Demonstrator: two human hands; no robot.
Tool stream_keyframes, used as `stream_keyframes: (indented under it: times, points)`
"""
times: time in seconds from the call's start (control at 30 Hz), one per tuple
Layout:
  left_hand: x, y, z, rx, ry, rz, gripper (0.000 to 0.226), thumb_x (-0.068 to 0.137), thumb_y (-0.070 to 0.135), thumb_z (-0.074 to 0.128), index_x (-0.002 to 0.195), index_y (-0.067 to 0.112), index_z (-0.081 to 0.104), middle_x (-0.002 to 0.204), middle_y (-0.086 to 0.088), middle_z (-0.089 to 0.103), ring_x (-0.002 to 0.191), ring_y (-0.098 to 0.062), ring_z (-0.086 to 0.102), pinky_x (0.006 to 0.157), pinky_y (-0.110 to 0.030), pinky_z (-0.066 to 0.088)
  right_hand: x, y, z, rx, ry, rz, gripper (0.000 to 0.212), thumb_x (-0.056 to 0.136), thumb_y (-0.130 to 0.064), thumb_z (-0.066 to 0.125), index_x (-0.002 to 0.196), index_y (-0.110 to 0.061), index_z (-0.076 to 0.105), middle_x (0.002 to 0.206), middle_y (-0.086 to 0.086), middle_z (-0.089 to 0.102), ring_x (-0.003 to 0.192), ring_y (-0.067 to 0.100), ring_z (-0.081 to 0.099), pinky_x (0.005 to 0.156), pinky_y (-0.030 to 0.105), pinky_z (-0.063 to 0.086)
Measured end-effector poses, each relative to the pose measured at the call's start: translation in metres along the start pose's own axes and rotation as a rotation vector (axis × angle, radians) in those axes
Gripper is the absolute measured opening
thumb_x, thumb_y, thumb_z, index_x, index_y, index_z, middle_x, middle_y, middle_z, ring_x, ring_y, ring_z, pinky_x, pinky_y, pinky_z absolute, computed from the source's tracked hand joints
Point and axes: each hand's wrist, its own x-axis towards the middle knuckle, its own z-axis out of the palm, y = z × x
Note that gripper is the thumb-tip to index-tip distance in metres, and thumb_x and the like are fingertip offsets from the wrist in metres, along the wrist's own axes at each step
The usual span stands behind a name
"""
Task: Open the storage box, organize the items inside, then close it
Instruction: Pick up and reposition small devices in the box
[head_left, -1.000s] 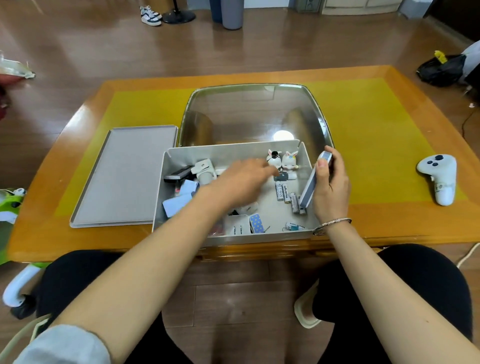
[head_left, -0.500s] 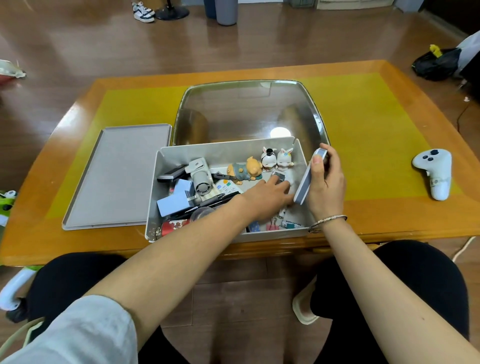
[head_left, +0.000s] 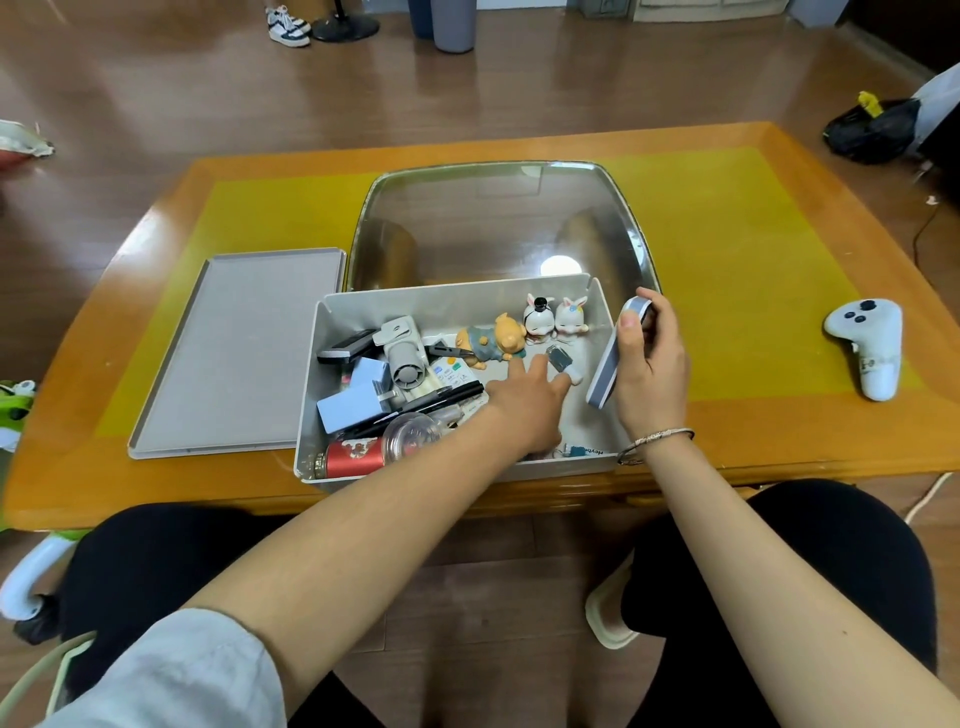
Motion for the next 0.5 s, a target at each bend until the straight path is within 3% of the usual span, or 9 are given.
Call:
stream_keyframes:
  times: [0.13,0.3,0.5]
  points:
    - [0.002,0.001,0.001,-0.043,0.008,0.014,0.066,0.083,0.014,0.067,0.14,0.015,0.032,0.136,-0.015,0.027,0.126,-0.039,0.031,0.087,-0.041,0.048,0.0,-0.001,0.0,-0.002,-0.003,0.001,0.052,0.089,-0.042,0.04,0.125,-0.007,0.05,0.114,0.011,0.059,0.102,0.021,0.055,0.084,0.028,0.042]
    - [0.0,-0.002,-0.002,0.012,0.066,0.068,0.058,0.077,0.009,0.076,0.128,0.007,0.048,0.134,-0.015,0.03,0.112,-0.038,0.046,0.084,-0.042,0.048,0.0,-0.002,0.0,-0.017,-0.014,-0.001,0.052,0.089,-0.043,0.04,0.126,-0.008,0.05,0.115,0.011,0.059,0.103,0.022,0.055,0.086,0.033,0.043]
    - [-0.01,-0.011,-0.017,-0.159,0.367,0.076,0.025,0.084,-0.013,0.049,0.103,-0.001,0.058,0.124,-0.015,0.038,0.097,-0.033,0.048,0.068,-0.037,0.041,0.001,-0.002,-0.001,-0.014,-0.003,-0.007,0.053,0.088,-0.041,0.04,0.126,-0.005,0.05,0.115,0.012,0.059,0.102,0.02,0.054,0.08,0.021,0.038]
